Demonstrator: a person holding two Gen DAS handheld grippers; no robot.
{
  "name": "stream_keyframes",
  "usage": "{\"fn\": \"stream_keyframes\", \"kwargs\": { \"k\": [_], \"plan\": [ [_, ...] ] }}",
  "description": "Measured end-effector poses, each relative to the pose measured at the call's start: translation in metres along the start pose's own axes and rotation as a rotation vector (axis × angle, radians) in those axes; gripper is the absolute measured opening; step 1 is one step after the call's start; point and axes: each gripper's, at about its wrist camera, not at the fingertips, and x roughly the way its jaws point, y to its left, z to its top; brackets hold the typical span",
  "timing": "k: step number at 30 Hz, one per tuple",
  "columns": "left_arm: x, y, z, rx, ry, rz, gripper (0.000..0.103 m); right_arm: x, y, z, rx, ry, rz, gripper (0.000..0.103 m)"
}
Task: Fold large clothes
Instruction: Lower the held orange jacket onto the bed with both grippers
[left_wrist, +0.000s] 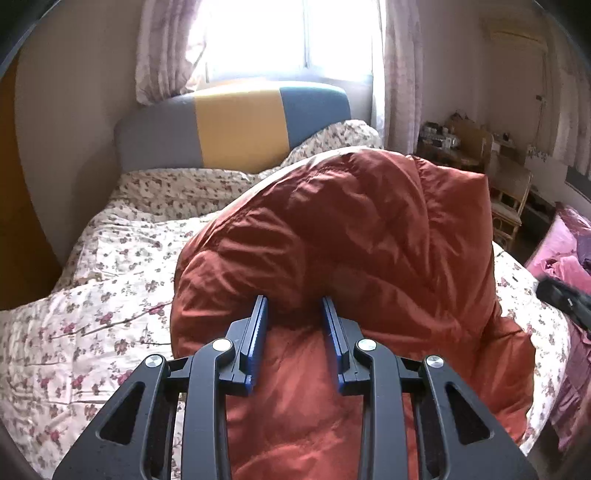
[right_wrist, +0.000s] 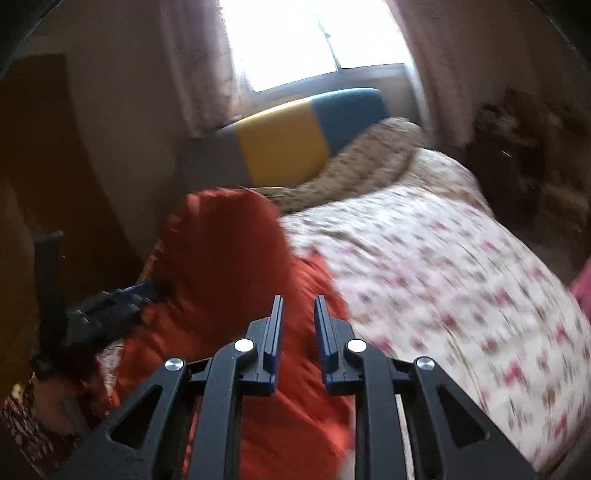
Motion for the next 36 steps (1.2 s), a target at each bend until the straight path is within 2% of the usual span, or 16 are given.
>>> {"fn": "stream_keyframes", "kwargs": {
  "k": [5,8,11,14,17,20,22,26,36],
  "plan": [
    [0.012,-0.003,0.019,0.004,0.004,0.022,0.029,0.057,0.022,0.027,-0.066,0.056,0.008,0.017],
    [0.021,-0.004,0.022,-0.003,0.014,0.045,0.029,0.087,0.013,0.027,-0.061,0.1,-0.02,0.015],
    [0.034,-0.002,0.026,-0.022,0.034,0.03,0.029,0.104,0.002,0.017,-0.054,0.138,-0.054,0.013],
    [0.048,-0.005,0.028,-0.017,0.053,0.017,0.029,0.118,-0.011,0.005,-0.05,0.164,-0.075,0.013],
    [0.063,-0.012,0.026,-0.005,0.077,0.0,0.043,0.127,-0.023,-0.004,-0.033,0.188,-0.072,0.013],
    [0.077,-0.024,0.017,0.047,0.082,0.015,0.052,0.139,-0.033,-0.009,0.007,0.206,-0.059,0.013],
    [0.084,-0.026,0.014,0.046,0.084,0.016,0.052,0.146,-0.04,-0.013,0.018,0.22,-0.066,0.013],
    [0.101,-0.017,0.013,-0.026,0.107,-0.043,0.053,0.161,-0.052,-0.017,0.06,0.249,-0.055,0.013],
    [0.13,-0.023,0.004,-0.034,0.115,-0.039,0.053,0.183,-0.064,-0.026,0.087,0.262,-0.069,0.013]
  ]
}}
